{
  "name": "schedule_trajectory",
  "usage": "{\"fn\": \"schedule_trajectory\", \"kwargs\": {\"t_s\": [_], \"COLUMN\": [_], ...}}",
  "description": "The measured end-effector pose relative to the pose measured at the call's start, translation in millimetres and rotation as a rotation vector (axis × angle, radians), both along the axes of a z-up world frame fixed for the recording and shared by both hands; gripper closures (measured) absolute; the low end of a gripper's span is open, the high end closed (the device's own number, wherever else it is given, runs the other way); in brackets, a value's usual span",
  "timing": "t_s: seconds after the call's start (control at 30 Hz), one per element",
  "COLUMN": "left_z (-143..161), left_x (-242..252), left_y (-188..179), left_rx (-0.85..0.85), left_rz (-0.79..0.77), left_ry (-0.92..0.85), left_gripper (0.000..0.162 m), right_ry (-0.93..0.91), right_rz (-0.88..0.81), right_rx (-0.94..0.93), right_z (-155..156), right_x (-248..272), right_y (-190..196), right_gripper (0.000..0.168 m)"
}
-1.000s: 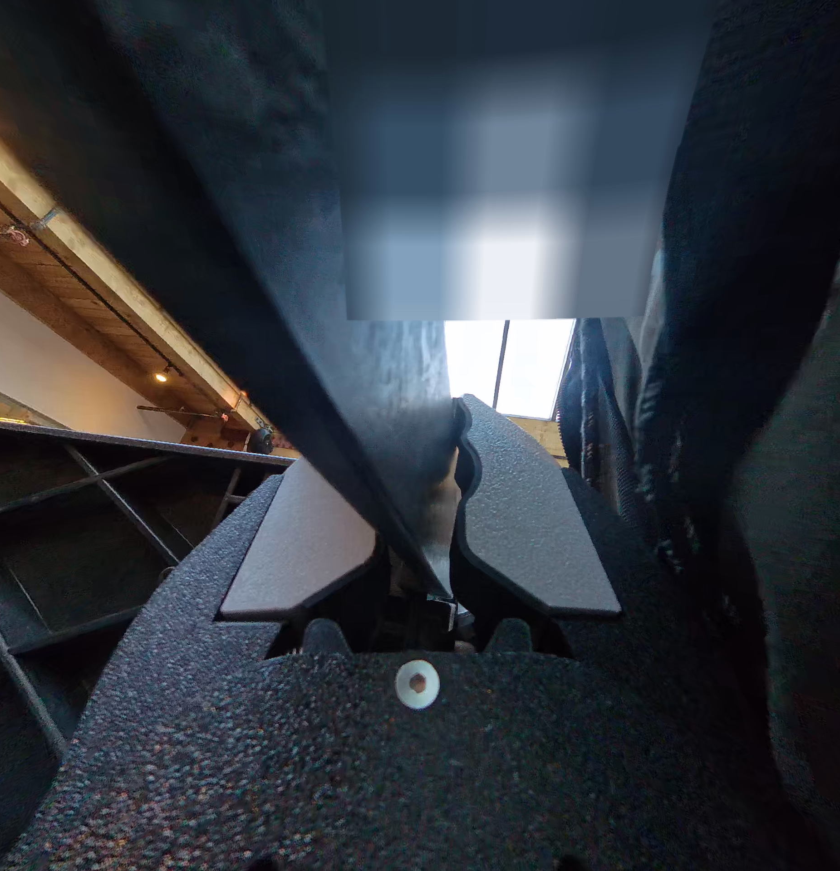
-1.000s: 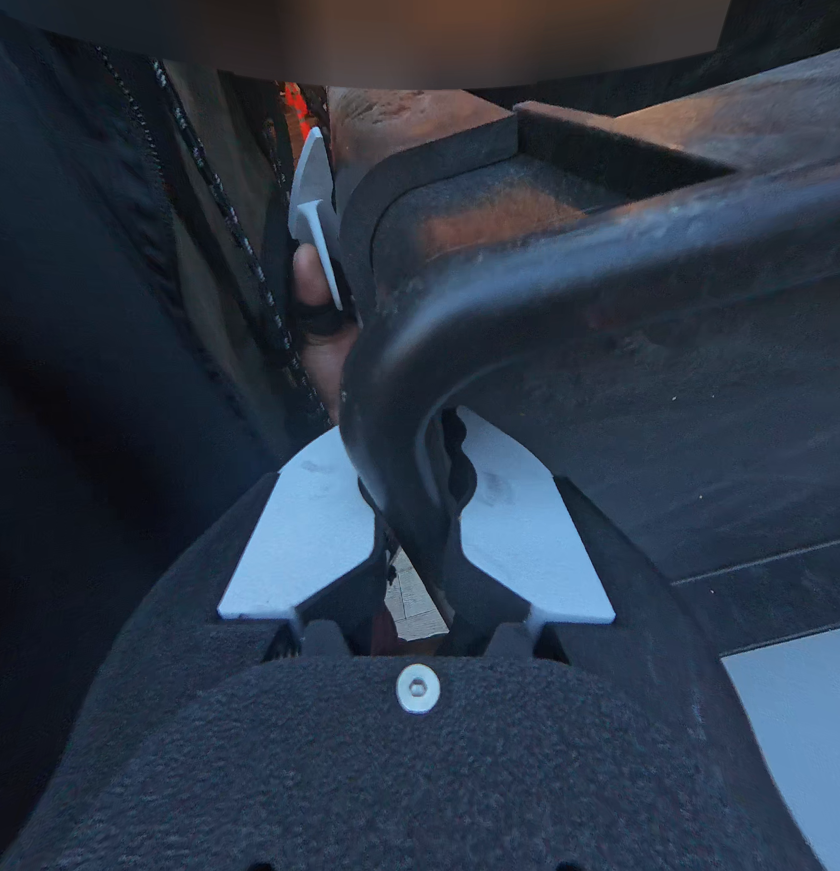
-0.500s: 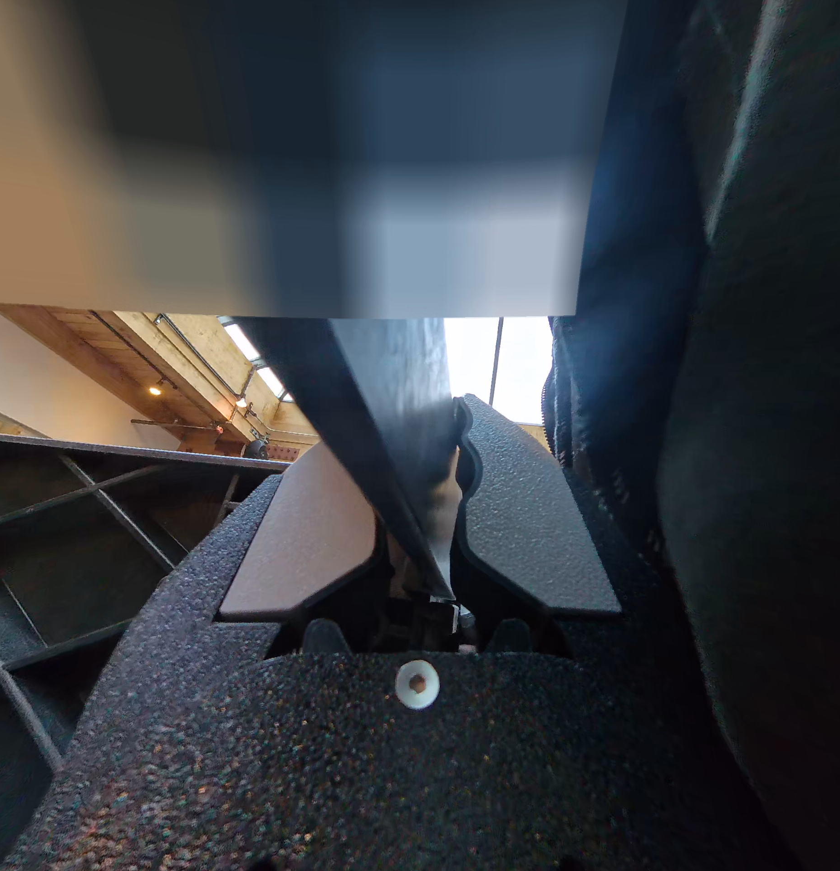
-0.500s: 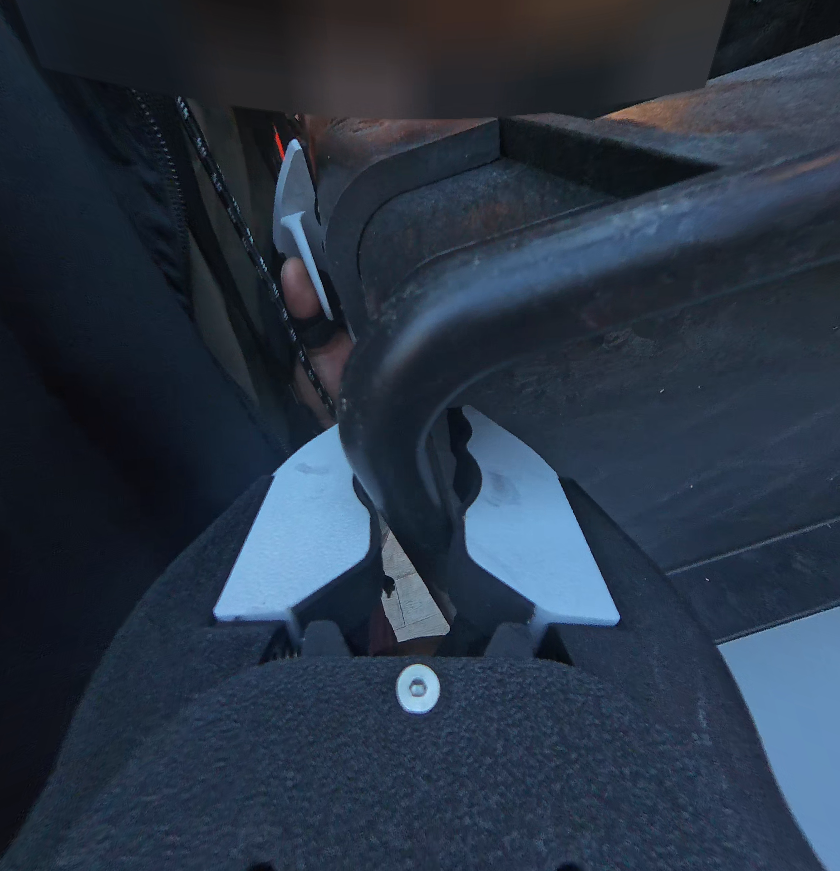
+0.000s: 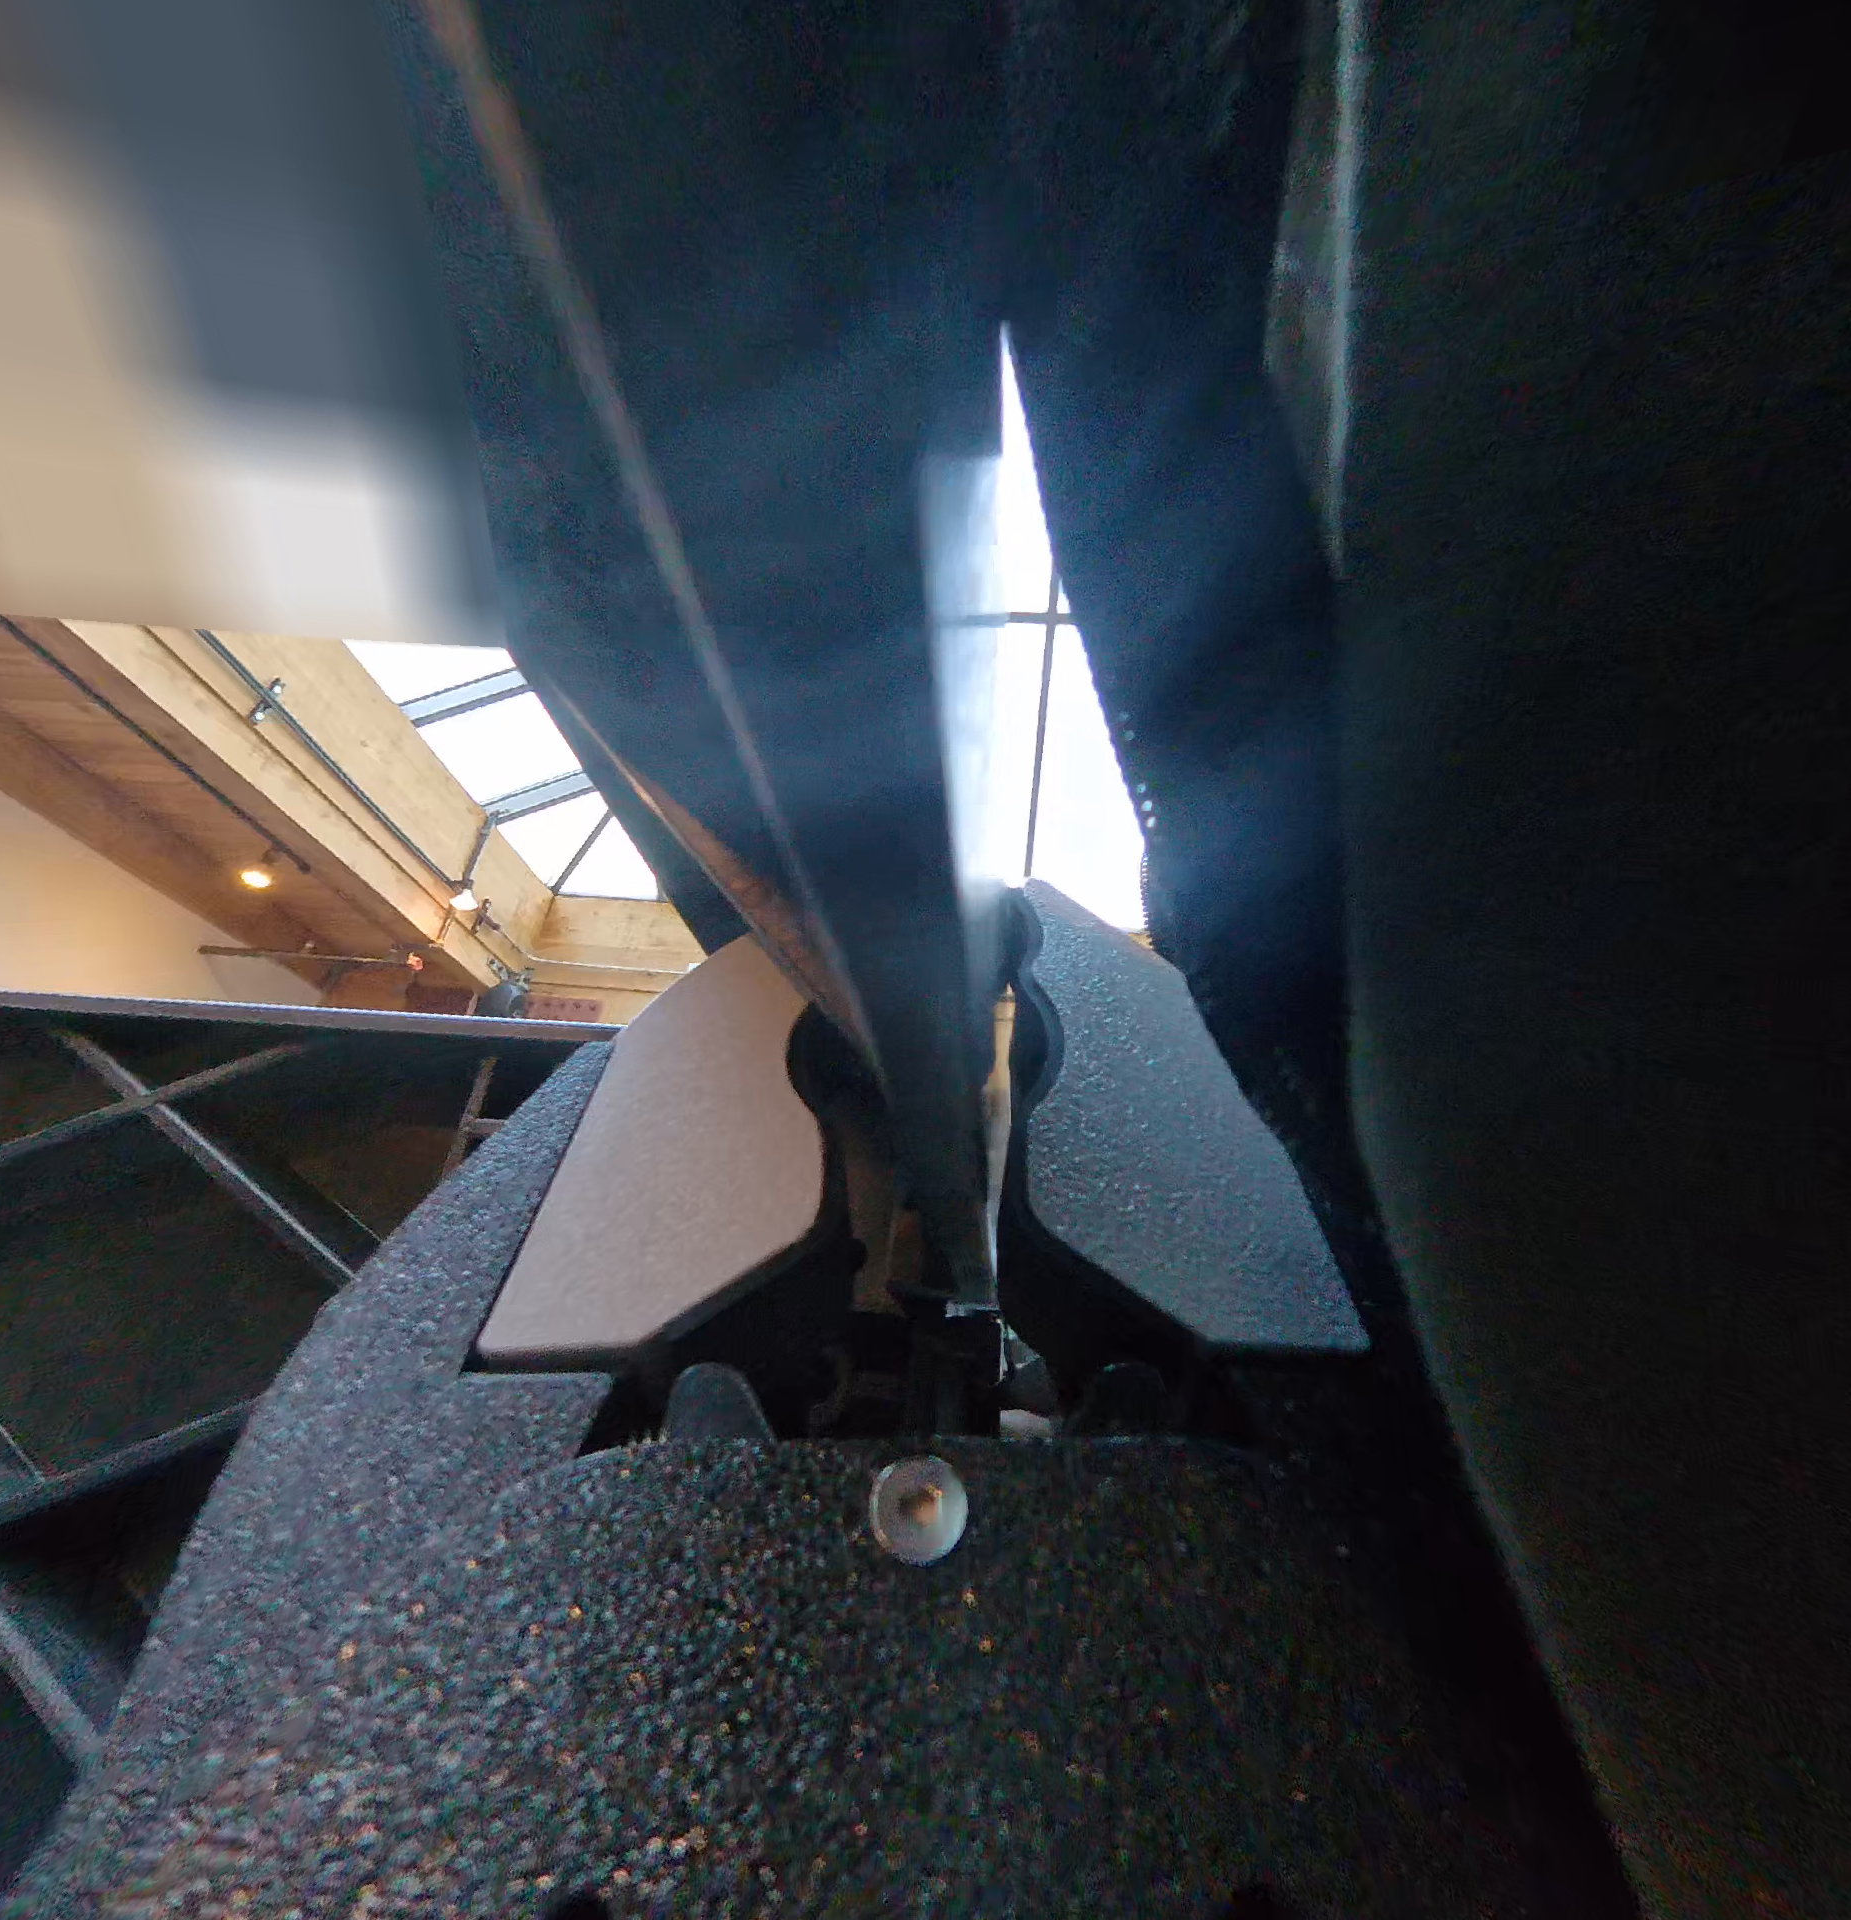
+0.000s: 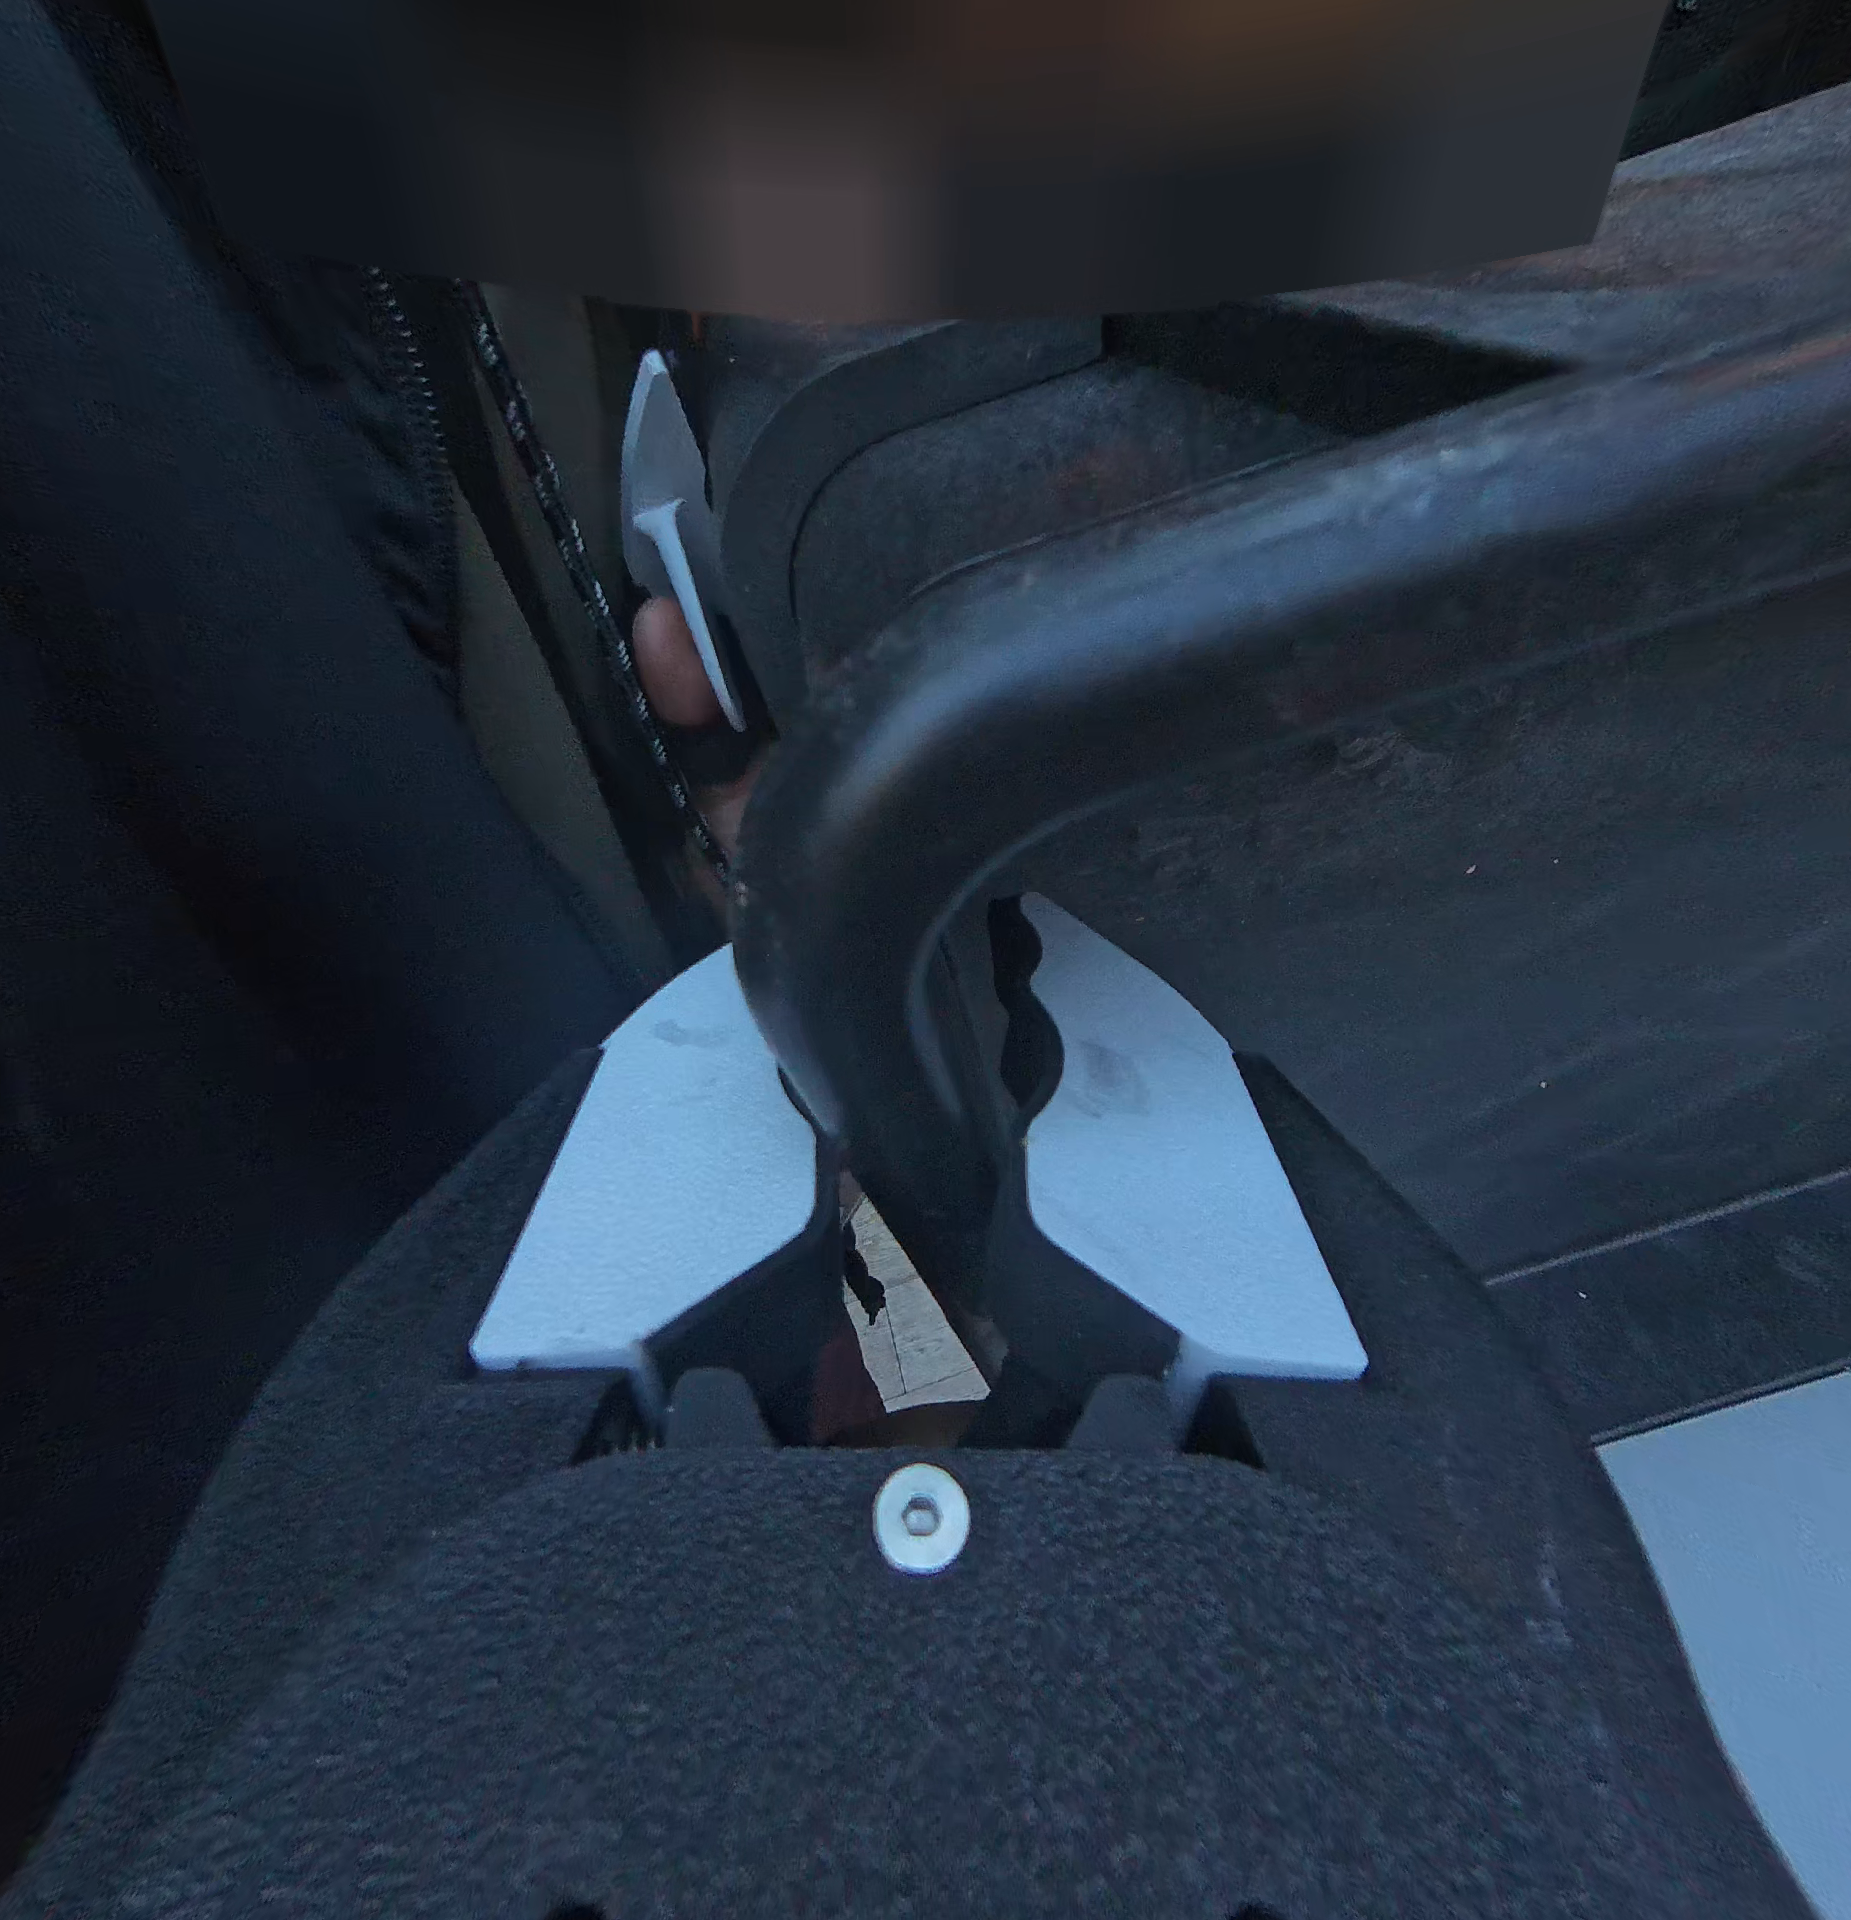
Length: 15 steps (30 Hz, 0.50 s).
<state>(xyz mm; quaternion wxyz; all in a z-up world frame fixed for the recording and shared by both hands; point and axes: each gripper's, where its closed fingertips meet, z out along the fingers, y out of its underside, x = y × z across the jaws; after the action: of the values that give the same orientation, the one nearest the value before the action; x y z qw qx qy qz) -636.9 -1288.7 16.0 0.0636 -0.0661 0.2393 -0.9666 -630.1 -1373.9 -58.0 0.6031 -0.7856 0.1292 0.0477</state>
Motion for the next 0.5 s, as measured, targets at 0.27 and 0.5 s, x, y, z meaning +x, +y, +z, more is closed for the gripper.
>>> {"fn": "schedule_trajectory", "kwargs": {"t_s": [0.27, 0.5], "left_z": [-15, -115], "left_x": [-9, 45], "left_y": [-8, -5], "left_rx": [0.110, 0.459], "left_rz": [-0.045, -0.020], "left_ry": [-0.163, -0.025], "left_gripper": [0.142, 0.118], "right_ry": [-0.002, 0.008], "right_rz": [0.005, -0.008], "right_rx": [0.024, 0.044], "right_z": [1, 3], "right_x": [0, 1], "right_y": [5, 6], "right_gripper": [0.136, 0.134]}}
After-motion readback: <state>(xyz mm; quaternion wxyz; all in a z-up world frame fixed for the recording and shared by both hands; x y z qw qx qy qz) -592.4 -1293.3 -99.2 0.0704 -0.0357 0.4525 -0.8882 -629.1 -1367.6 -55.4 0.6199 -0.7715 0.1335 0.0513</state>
